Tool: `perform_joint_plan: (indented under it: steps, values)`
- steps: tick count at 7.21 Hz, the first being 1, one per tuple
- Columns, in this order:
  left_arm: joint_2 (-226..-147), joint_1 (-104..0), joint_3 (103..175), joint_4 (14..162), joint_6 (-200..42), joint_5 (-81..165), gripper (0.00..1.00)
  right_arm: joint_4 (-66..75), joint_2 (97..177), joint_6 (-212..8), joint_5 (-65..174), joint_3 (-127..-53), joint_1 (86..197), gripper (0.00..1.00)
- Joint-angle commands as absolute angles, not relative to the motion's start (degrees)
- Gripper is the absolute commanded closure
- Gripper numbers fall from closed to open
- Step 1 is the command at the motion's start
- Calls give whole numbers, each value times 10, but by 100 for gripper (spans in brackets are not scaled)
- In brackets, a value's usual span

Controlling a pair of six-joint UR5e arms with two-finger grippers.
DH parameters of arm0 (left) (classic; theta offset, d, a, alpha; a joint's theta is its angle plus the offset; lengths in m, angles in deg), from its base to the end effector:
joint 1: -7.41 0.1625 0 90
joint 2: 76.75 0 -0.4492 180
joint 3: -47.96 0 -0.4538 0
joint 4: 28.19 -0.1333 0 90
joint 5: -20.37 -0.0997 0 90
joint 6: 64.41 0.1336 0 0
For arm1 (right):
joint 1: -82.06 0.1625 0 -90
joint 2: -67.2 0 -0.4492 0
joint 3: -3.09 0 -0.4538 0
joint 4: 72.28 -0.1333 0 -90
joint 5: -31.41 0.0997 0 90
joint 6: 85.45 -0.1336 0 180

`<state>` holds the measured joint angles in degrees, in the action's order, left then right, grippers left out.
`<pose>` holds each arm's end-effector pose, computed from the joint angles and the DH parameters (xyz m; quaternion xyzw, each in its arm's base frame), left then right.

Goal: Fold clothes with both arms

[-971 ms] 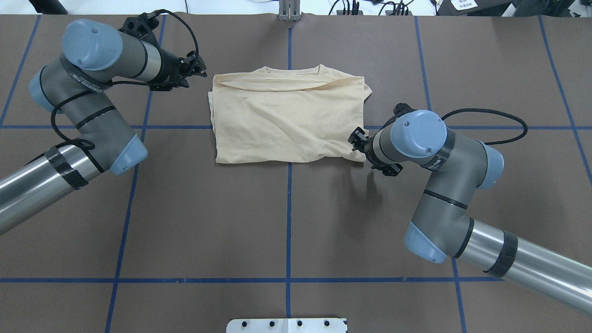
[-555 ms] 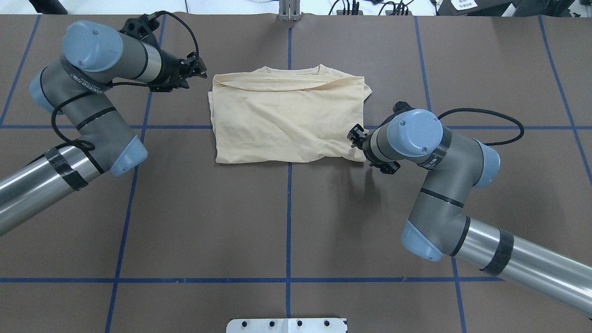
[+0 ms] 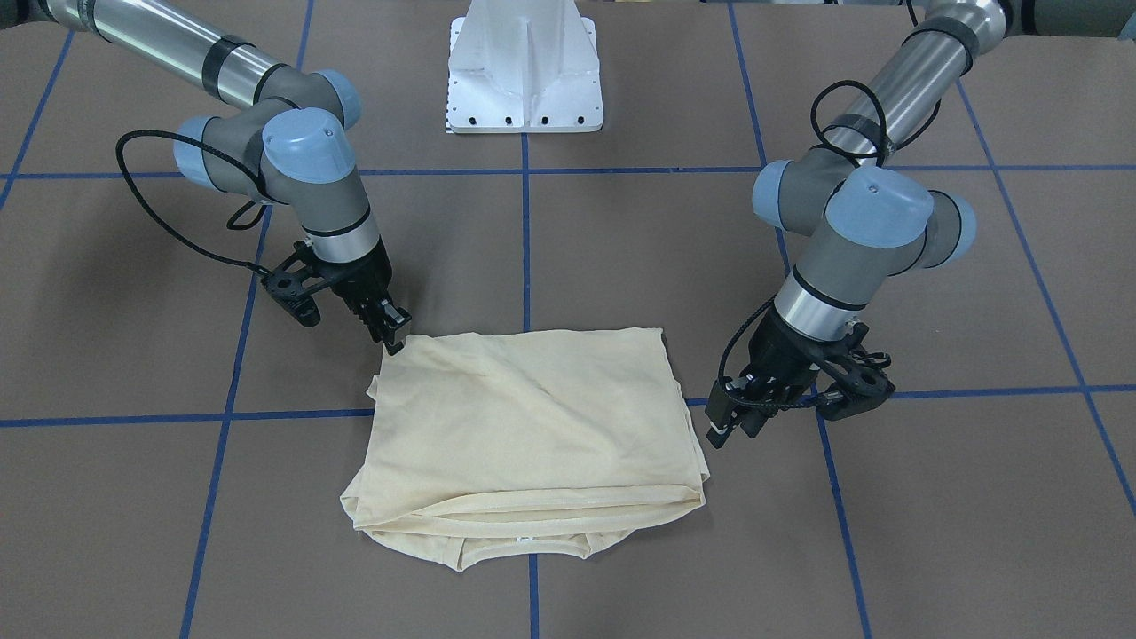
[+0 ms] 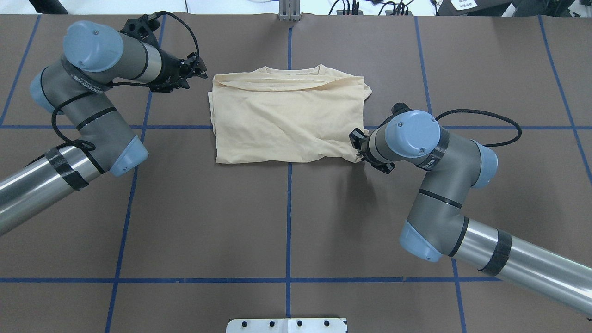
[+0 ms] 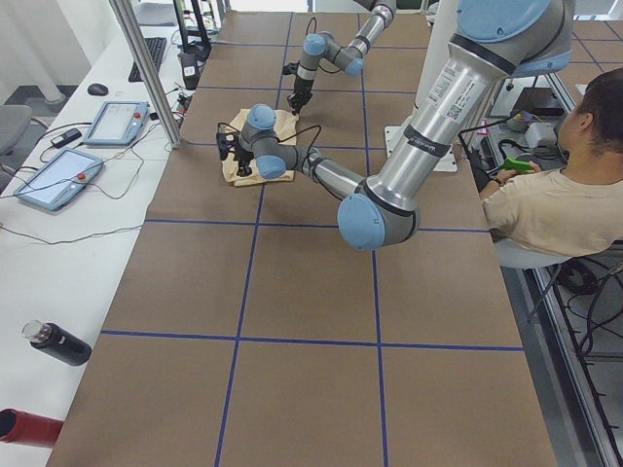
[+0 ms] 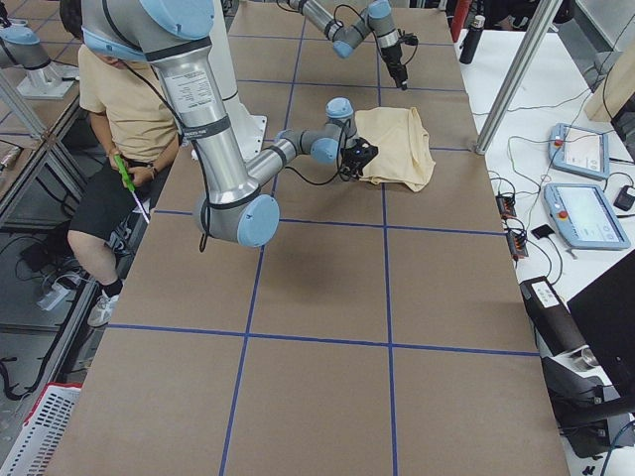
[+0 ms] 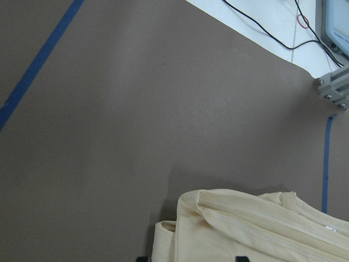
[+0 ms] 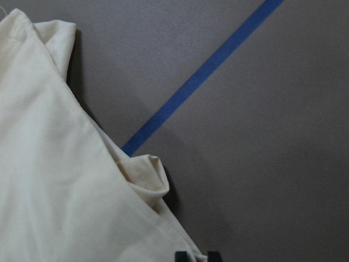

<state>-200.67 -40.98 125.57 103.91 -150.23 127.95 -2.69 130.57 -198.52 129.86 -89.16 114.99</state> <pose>0.4825 -0.6832 0.3360 0.1143 0.5246 -0.2414 0.8084 -0.5794 -0.5107 0.3555 -0.0310 -0.4201 0.3984 0.8148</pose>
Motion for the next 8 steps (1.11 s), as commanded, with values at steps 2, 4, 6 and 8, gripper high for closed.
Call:
perform_joint_plan:
  steps: [2,4,6,8]
  values:
    - [-2008,-410,1257,1039,-1503,1279,39,-24,1311,-1983,1308,-916,1153,100]
    - [-2008,-410,1264,1039,-1502,1285,39,23,1359,-1987,1329,-1031,1147,100]
    - [-2006,-411,1278,1039,-1501,1290,39,177,1395,-1990,1324,-1176,1064,100]
    - [-1996,-412,1316,1038,-1509,1347,39,278,1394,-2031,1325,-1262,953,100]
